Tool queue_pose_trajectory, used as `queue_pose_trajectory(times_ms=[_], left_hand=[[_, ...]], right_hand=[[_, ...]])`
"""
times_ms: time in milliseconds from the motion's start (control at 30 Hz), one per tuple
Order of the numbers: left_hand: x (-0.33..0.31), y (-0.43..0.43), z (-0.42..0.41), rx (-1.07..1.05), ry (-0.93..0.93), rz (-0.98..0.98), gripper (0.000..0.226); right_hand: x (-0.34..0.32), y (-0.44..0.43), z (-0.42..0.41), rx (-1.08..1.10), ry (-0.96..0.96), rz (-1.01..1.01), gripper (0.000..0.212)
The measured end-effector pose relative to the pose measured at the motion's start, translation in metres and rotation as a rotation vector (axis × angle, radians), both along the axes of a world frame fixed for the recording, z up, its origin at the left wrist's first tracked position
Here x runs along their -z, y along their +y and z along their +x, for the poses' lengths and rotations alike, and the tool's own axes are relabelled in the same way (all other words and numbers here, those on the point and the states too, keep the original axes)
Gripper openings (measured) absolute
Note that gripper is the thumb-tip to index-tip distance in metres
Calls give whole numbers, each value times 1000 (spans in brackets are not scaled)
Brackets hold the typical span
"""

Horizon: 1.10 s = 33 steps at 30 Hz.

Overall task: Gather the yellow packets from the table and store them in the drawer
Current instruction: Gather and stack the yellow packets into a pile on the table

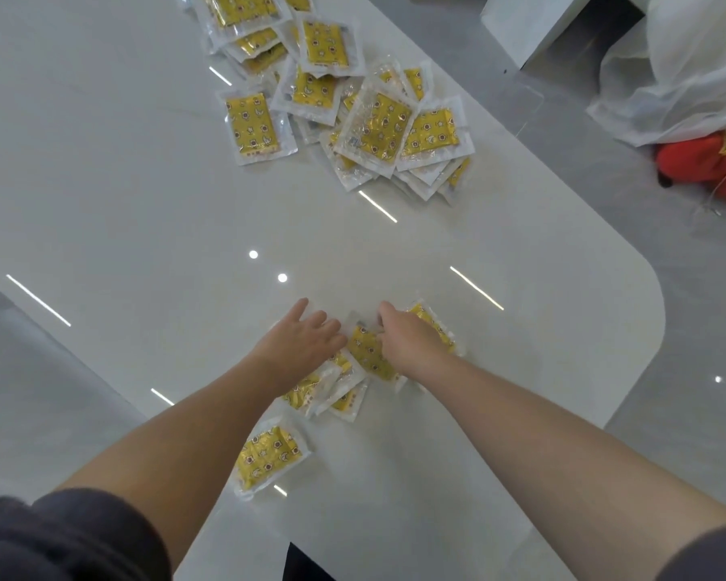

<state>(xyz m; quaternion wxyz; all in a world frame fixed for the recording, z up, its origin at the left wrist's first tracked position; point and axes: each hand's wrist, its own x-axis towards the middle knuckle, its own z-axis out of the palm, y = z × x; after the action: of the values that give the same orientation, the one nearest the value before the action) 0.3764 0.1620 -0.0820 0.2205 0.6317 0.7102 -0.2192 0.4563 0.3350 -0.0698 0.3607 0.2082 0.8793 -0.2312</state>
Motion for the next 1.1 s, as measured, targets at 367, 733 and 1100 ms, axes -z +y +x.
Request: queue_pose_trajectory(times_ms=[367, 733, 1100], left_hand=[[-4, 0, -5, -148, -70, -97, 52], [-32, -4, -32, -671, -384, -128, 20], [-43, 27, -63, -1424, -622, 192, 47]], right_hand=[[-15, 26, -11, -120, -114, -33, 16], [-3, 33, 19, 204, -166, 288, 28], [-20, 73, -7, 274, -18, 47, 29]])
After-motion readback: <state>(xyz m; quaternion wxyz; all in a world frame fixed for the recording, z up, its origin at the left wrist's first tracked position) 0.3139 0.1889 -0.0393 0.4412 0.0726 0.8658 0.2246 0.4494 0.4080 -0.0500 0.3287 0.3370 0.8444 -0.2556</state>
